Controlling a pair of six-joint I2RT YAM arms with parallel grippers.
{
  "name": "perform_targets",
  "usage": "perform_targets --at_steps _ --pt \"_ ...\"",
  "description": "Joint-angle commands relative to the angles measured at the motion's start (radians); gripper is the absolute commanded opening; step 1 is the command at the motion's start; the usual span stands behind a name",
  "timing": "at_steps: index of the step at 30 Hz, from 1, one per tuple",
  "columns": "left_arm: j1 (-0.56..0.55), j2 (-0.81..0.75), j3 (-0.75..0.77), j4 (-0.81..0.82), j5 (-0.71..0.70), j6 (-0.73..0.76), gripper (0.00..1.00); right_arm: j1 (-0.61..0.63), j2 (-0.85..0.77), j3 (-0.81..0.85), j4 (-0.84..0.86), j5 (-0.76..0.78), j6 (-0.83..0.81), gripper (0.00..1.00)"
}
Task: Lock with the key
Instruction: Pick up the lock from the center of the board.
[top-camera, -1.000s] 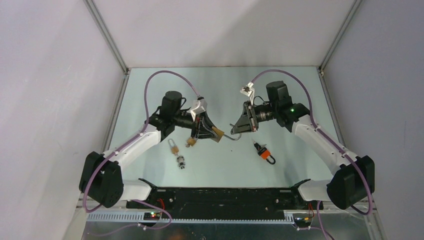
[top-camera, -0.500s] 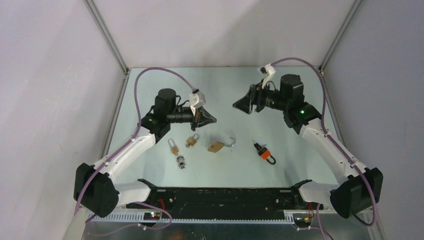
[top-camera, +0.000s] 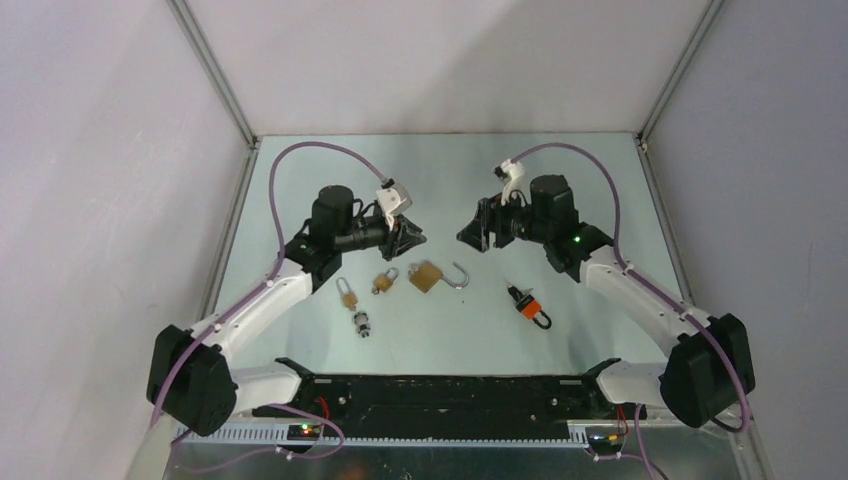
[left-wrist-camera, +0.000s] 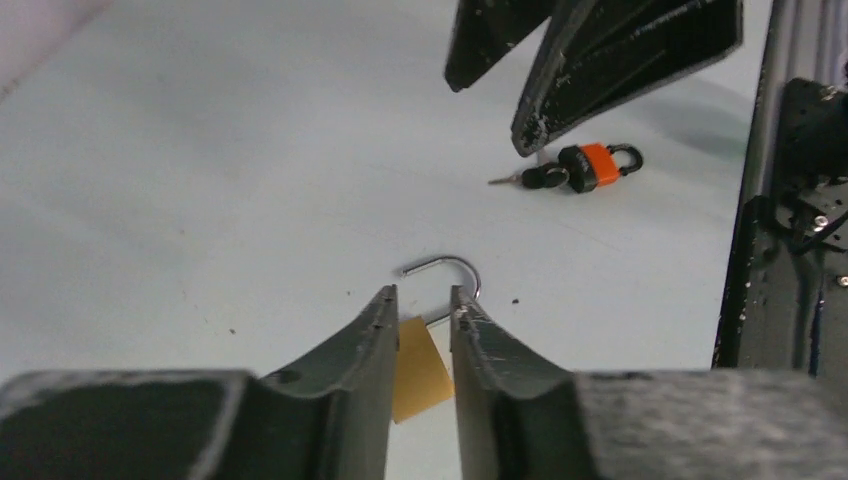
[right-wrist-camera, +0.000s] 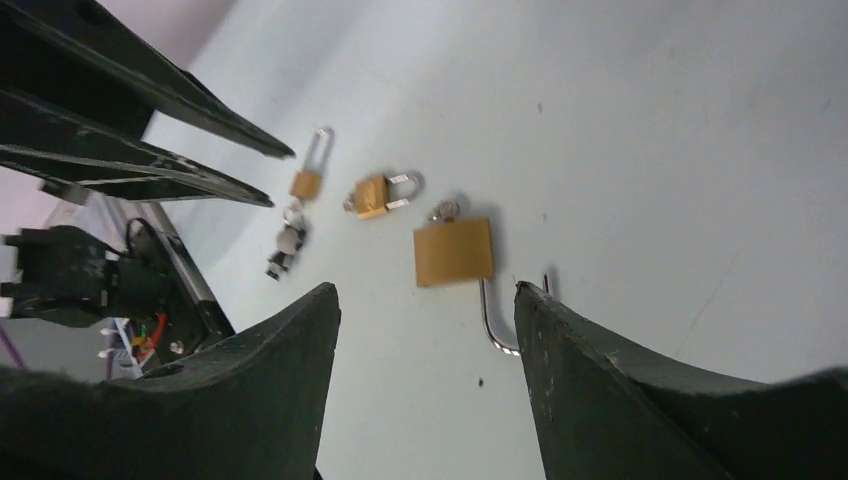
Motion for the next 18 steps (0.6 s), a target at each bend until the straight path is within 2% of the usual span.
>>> perform_targets --at_steps 1,5,10,13,18 --pt "-0.006 0.046 -0.044 0.045 -0.062 -0.03 0.34 0.017 0.027 -0.052 0.023 0.068 -0.005 0.69" --pt "-0.01 0.06 -0.061 0.074 -0.149 -0.059 0.41 0.07 0.094 -0.061 -0.021 0.19 -0.04 0.69" --pt "-0.01 0.04 -0.101 0.14 -0.302 -0.079 0.5 0.126 0.202 -0.044 -0.061 0.403 0.066 0.66" --pt "-0.011 0.023 -0.115 0.166 -0.405 -0.091 0.55 0.194 0.243 -0.033 -0.052 0.5 0.062 0.64" --pt "-0.01 -0.036 -0.144 0.224 -0.551 -0.138 0.66 0.284 0.339 0.012 0.015 0.428 -0.074 0.66"
